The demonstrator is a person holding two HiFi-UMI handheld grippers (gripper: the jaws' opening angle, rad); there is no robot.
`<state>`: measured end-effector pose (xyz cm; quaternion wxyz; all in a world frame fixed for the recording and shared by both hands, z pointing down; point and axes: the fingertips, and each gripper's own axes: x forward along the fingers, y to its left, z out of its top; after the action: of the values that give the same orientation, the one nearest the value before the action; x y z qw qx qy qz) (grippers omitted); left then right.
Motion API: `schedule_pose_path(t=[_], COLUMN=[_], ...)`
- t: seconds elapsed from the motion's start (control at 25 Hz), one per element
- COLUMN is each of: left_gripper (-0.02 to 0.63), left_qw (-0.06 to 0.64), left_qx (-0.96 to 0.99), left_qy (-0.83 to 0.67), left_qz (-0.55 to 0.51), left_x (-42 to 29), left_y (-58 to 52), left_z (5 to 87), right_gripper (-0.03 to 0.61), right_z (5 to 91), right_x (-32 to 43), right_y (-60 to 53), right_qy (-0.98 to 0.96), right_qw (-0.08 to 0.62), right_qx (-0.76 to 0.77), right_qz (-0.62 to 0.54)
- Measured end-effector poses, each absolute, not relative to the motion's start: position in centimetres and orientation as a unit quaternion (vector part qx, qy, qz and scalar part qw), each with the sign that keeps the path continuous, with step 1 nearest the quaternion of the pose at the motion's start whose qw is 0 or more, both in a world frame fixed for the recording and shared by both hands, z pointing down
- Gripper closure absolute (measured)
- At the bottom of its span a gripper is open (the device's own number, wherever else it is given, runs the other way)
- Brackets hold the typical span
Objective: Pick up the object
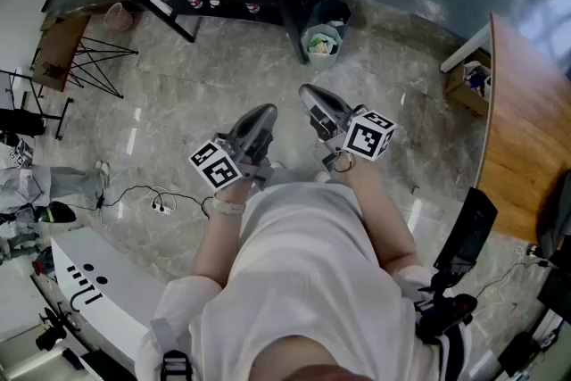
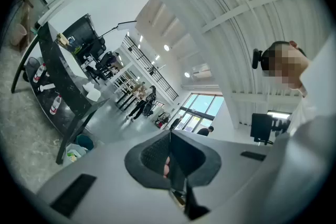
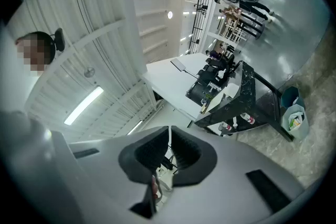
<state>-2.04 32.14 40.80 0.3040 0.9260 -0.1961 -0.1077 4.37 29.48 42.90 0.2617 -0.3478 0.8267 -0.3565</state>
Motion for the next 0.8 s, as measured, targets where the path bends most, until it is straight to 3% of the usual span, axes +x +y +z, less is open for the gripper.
schedule_pose_path(t=[0.8], left_gripper=[0.606], left_qw=[0.318], left_qx=[0.924], left_qy=[-0.19], left_qz=[-0.096], left_x=[2.2], left_y=[29.1], left_z=[42.0], right_gripper=[0.555], right_z=[43.9], right_x=[10.3], right_y=[27.7], right_qy=[0.81], right_qw=[0.272], right_qx=[-0.38], right_qz=[-0.354])
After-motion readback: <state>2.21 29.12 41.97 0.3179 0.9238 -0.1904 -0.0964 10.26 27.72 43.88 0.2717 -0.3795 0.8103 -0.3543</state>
